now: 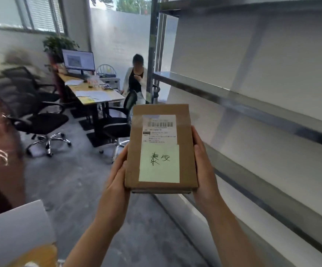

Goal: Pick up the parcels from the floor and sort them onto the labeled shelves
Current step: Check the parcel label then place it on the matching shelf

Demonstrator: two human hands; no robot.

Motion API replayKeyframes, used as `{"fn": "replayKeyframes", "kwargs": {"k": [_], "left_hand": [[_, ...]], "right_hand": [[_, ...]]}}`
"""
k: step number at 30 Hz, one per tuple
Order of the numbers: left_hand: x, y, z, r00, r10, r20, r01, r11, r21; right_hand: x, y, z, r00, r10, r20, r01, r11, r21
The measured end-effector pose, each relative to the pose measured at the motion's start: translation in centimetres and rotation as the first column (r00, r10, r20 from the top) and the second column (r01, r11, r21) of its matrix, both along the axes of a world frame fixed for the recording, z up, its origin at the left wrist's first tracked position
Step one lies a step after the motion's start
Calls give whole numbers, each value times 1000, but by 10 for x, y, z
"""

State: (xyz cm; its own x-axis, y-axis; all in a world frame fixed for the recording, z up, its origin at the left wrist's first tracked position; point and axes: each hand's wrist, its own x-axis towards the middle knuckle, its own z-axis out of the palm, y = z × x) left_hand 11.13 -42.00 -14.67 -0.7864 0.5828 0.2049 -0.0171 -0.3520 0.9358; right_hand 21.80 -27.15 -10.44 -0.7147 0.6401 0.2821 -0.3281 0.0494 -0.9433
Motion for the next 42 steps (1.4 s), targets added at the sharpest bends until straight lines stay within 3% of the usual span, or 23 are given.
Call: {"fn": "replayKeyframes", "kwargs": {"k": [9,11,16,20,32,42], "left_hand": [[-49,6,8,978,209,20,-206,973,-100],[-62,15,10,966,256,-36,-258,954,-153],[-106,52,7,960,274,-61,-281,949,-147],[-139,84,6,964,264,40,-257,958,-124],[-197,133,27,912,405,70,-399,913,-86],[-259,154,15,920,376,108,-370,926,-72]], "right_hand": [[-85,19,-14,991,125,38,-125,992,-16],[-104,31,-18,989,144,32,-144,990,-9],[-149,77,-24,981,192,21,-192,981,-7],[-184,116,-21,962,270,-27,-271,961,-58],[-275,170,-20,901,426,-85,-433,896,-102],[-326,188,-23,925,376,-42,-379,923,-75]]}}
